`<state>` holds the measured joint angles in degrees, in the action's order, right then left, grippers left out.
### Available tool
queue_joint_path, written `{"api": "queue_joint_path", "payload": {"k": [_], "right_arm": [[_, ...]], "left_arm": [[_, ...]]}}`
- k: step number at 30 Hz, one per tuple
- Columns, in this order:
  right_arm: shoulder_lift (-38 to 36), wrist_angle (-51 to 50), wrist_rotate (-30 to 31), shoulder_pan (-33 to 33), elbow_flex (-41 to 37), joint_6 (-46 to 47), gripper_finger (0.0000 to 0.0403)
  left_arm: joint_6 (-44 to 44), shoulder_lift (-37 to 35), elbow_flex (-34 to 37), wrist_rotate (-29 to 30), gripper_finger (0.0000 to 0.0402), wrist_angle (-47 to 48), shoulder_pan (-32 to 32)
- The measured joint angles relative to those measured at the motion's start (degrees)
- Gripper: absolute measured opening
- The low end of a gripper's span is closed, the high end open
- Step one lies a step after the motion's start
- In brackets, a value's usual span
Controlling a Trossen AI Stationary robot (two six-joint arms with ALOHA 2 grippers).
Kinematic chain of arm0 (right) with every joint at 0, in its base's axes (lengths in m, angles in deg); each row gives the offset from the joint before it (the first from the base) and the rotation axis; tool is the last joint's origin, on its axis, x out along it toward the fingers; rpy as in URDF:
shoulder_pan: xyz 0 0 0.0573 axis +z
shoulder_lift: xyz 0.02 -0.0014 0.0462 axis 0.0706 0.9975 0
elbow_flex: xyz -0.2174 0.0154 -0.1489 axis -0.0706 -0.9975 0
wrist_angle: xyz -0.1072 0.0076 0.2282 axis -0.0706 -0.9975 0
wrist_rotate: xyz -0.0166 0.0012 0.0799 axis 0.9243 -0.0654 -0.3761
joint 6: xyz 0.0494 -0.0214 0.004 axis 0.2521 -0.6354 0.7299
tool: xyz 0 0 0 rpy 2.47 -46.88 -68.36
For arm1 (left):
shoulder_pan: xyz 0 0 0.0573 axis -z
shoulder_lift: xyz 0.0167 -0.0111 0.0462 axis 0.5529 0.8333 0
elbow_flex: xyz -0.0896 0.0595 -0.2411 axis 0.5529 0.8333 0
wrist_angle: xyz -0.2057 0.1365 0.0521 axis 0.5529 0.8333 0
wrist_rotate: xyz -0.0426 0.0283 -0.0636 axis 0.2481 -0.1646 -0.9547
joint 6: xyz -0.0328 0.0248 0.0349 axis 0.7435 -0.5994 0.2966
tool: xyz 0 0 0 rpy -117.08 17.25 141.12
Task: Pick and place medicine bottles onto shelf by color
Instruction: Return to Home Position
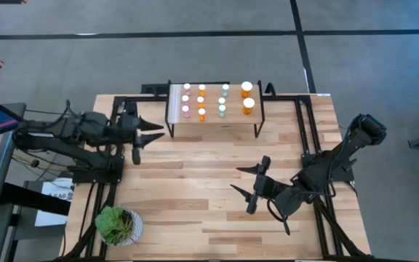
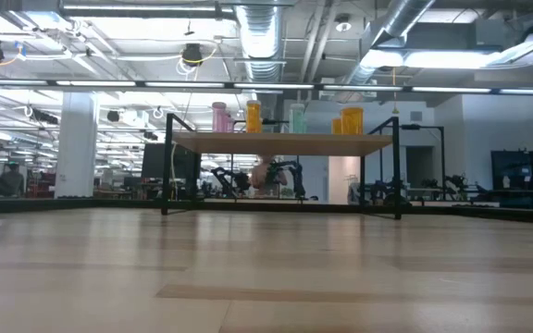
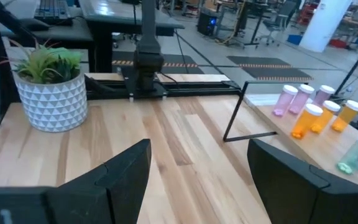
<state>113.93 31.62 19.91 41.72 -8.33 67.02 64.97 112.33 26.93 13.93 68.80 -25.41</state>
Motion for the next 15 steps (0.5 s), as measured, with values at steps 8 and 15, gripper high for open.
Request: {"api": "queue_joint_path", "payload": {"k": [8,15], "right_arm": [[-2.45,1.06,-14.7,-2.08,-0.02,-5.77,0.029],[-9.63,-4.28,-17.7,-4.87,0.0,-10.1,0.029]], "left_arm": [[-1.36,-4.76,8.06,0.47,0.0075,-6.84,3.08],[-3.5,-7.55,10.17,-0.89,0.0068,-6.02,4.14]]}}
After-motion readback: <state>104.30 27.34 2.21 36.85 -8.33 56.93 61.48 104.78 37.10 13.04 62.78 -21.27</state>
